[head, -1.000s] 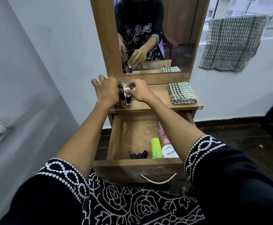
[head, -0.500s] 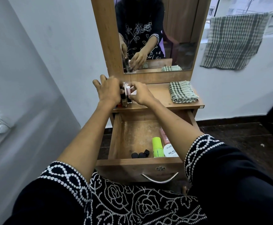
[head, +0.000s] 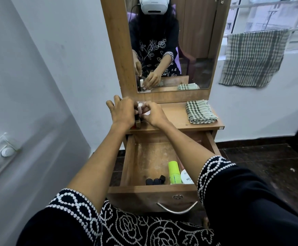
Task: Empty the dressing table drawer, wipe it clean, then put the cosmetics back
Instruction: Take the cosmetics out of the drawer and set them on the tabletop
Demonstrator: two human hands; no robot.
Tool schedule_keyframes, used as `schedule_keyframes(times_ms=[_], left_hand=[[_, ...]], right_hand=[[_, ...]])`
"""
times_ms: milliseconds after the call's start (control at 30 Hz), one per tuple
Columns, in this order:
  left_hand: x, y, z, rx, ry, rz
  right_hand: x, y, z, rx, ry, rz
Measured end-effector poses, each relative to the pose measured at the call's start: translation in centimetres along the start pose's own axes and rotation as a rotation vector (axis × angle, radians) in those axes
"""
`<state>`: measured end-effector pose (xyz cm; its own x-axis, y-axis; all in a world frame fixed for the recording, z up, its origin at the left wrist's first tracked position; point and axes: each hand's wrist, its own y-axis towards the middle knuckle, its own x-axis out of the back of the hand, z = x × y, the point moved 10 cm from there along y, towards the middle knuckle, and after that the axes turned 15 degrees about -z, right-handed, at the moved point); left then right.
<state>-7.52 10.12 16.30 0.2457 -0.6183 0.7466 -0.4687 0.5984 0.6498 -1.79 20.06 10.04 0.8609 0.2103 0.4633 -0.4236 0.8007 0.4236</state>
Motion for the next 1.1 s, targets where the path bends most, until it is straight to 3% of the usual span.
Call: schedule_keyframes(times_ms=[200, 400, 500, 567, 733, 800, 900, 1100], left_hand=[[0.4, 0.2, 0.2, 0.009, -0.023, -0.013], [2.5, -0.7, -0.8, -0.033, -0.130, -0.139], [3.2, -2.8, -2.3, -0.057, -0.230, -0.156], [2.2, -5.3, -3.3, -0.075, -0.319, -0.048], [-4.0, -13.8, -3.1, -0.013, -0.354, 0.567], [-4.9, -15.9, -2.4, 0.029, -0.328, 0.666], [-5.4, -17.5, -1.7, 0.092, -0.349, 0.747], [-5.1, -18.8, -0.9, 0.116, -0.308, 0.773]], right_hand=[[0.0, 0.3, -0.1, 0.012, 0.002, -0.027], [4.3, -0.9, 0.7, 0.013, 0.077, -0.141], [5.9, -3.1, 0.3, -0.016, 0.124, -0.078], [5.8, -5.5, -0.3, -0.032, 0.062, 0.084], [2.8, -13.9, -3.2, -0.110, -0.237, 0.631], [2.2, -16.3, -4.1, -0.165, -0.252, 0.698], [1.6, -17.8, -4.6, -0.094, -0.363, 0.718], [1.2, -19.1, -4.4, -0.079, -0.367, 0.731]])
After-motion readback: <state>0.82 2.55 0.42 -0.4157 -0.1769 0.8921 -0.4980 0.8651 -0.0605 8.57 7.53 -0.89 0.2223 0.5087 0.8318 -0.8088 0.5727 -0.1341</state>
